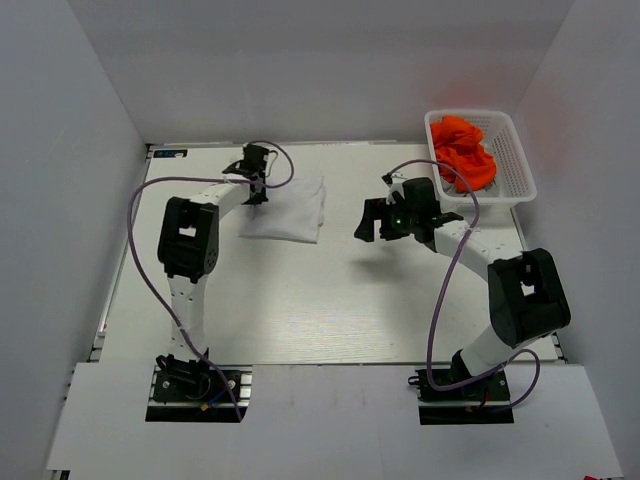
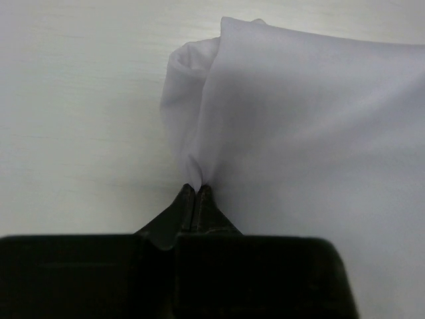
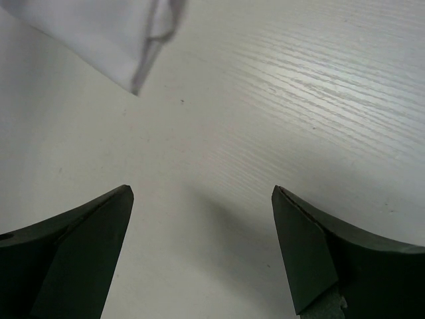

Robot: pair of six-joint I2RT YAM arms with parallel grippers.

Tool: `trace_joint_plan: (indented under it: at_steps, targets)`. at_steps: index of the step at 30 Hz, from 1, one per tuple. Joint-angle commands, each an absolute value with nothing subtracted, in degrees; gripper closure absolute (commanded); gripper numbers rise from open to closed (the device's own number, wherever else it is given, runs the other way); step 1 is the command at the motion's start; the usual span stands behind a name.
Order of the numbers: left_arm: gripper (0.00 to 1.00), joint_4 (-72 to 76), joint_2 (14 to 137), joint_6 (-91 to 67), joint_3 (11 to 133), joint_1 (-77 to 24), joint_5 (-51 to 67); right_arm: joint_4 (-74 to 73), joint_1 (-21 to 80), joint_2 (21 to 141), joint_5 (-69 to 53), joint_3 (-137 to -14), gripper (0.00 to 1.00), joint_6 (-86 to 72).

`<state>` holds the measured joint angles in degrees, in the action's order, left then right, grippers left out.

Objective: Fold and stack the t-shirts
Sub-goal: Put the neatly folded tshirt into the corner of the board with the left arm

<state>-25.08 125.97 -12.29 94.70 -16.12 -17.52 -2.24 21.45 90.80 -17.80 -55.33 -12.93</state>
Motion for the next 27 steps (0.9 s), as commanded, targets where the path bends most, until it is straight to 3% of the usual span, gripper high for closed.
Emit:
trace_joint_plan:
  at_steps: [1,7,16,25,26,27]
  targets:
    - [1.00,-26.37,123.05,-6.42,98.52,-10.47,-22.76,-1.58,20.83,91.14,-13.81,-56.33,0.09,-11.25]
    - [1.00,-25.75,128.75,3.76,106.77,-2.65,-20.57,1.93,20.13,94.83,-14.06,-59.32,0.09,-11.52]
    - [1.00,-32.87,142.20,8.70,132.69,7.55,-20.31,9.66,19.07,96.59,-16.79,-62.14,0.09,-11.43]
    - [1.00,-27.43,142.21,8.70,131.22,10.63,-20.82,10.54,18.02,99.75,-18.81,-64.69,0.09,-12.83]
    - [0.96,-27.42,142.21,8.70,130.70,10.63,-21.44,10.72,18.02,99.93,-19.24,-64.86,0.09,-12.92]
    - [0.83,-25.77,142.21,8.01,130.17,10.63,-22.32,10.90,18.02,100.11,-20.21,-64.60,0.09,-13.18]
